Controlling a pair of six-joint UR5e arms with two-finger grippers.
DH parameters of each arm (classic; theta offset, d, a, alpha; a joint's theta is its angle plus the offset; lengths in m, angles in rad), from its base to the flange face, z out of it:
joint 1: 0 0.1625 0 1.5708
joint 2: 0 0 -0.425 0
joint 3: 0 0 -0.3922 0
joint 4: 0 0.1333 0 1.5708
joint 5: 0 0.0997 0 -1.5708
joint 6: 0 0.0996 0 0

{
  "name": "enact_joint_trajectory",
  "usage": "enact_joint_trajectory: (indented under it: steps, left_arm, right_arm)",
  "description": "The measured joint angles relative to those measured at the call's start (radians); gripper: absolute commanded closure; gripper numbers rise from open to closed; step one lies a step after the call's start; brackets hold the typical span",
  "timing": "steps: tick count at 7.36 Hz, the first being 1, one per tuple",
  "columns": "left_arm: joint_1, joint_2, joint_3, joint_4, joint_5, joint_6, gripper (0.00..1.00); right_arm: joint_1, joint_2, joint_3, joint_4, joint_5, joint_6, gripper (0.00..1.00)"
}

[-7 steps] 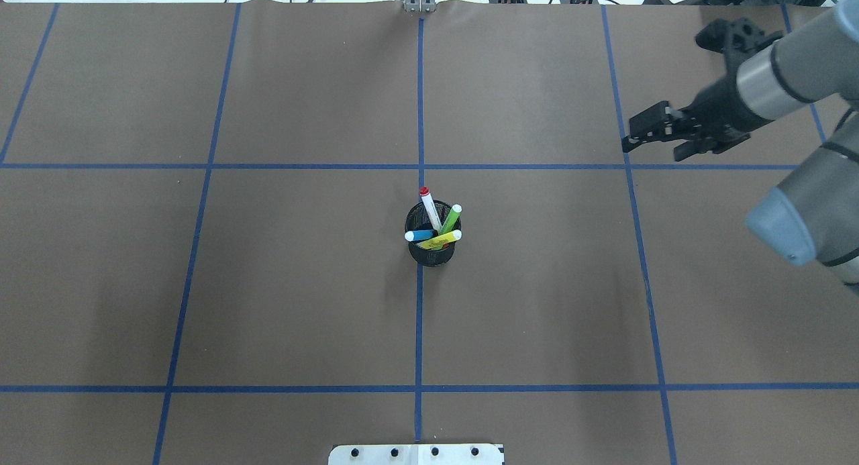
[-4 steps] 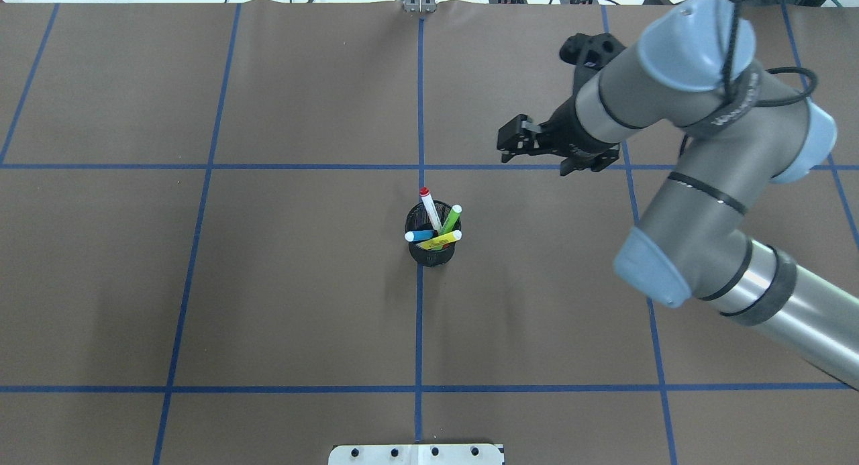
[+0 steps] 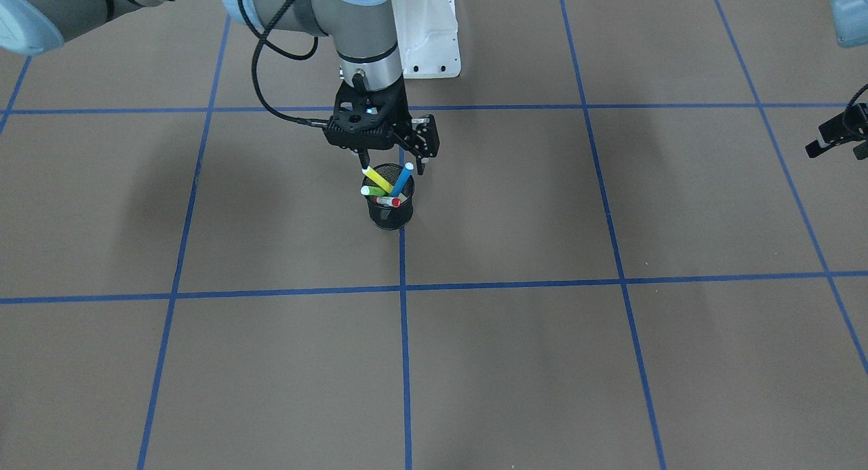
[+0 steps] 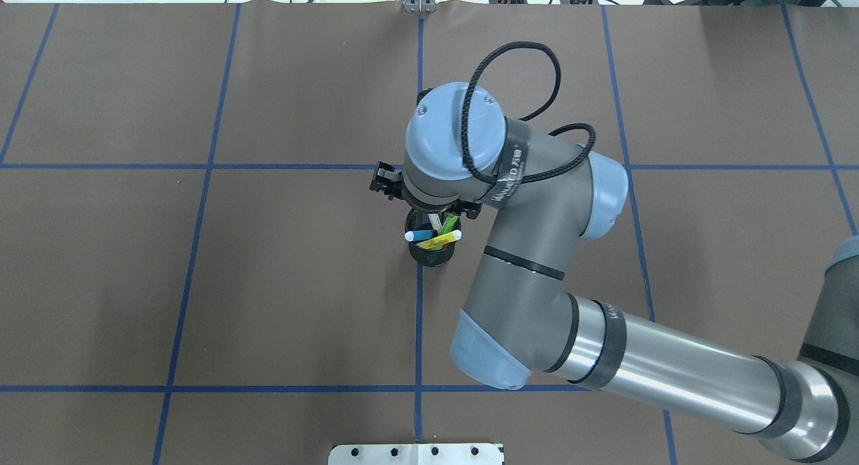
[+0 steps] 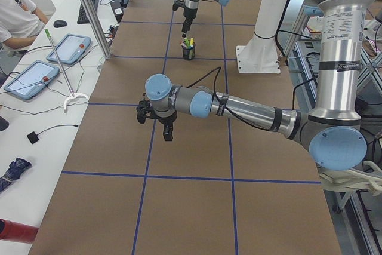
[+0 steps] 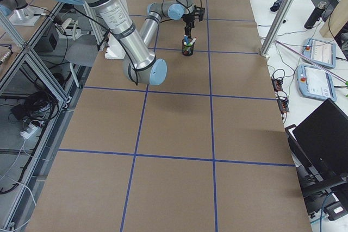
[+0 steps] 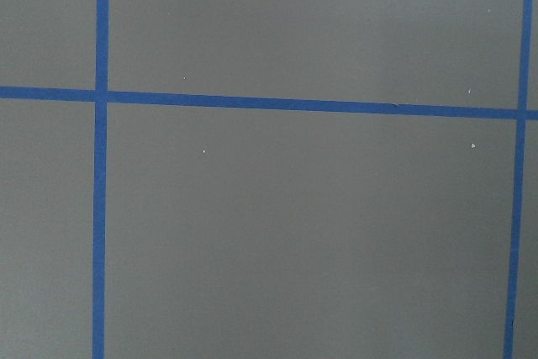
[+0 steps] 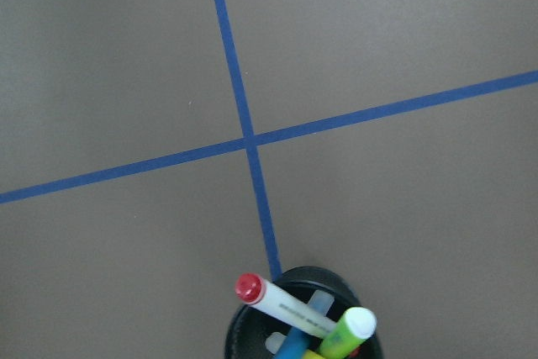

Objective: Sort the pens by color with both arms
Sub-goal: 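Move the right gripper over the black mesh pen cup, then grasp the blue pen with the right gripper and lift it out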

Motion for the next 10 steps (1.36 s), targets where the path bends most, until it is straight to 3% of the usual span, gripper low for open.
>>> enact_joint_trajectory:
  steps: [3,7,8,9,10]
  left_arm:
    - [0.000,0.000,-0.006,-0.001,-0.007,0.000,0.00]
    - [0.000,0.000,-0.010,-0.001,-0.009,0.000,0.00]
    - [0.000,0.000,-0.010,-0.001,-0.008,0.000,0.00]
    - [0.000,0.000,-0.010,-0.001,-0.008,0.000,0.00]
    - [0.000,0.000,-0.011,-0.001,-0.009,0.000,0.00]
  right_arm:
    - [-0.048,0.021,-0.048,-0.037,-0.077,0.062,0.30]
    - [-0.078,0.024,-0.051,-0.070,-0.118,0.074,0.30]
    - [-0.082,0.024,-0.051,-0.070,-0.119,0.075,0.35]
    - [-0.086,0.023,-0.052,-0.070,-0.119,0.076,0.55]
    - [-0.088,0.023,-0.052,-0.070,-0.120,0.076,0.86]
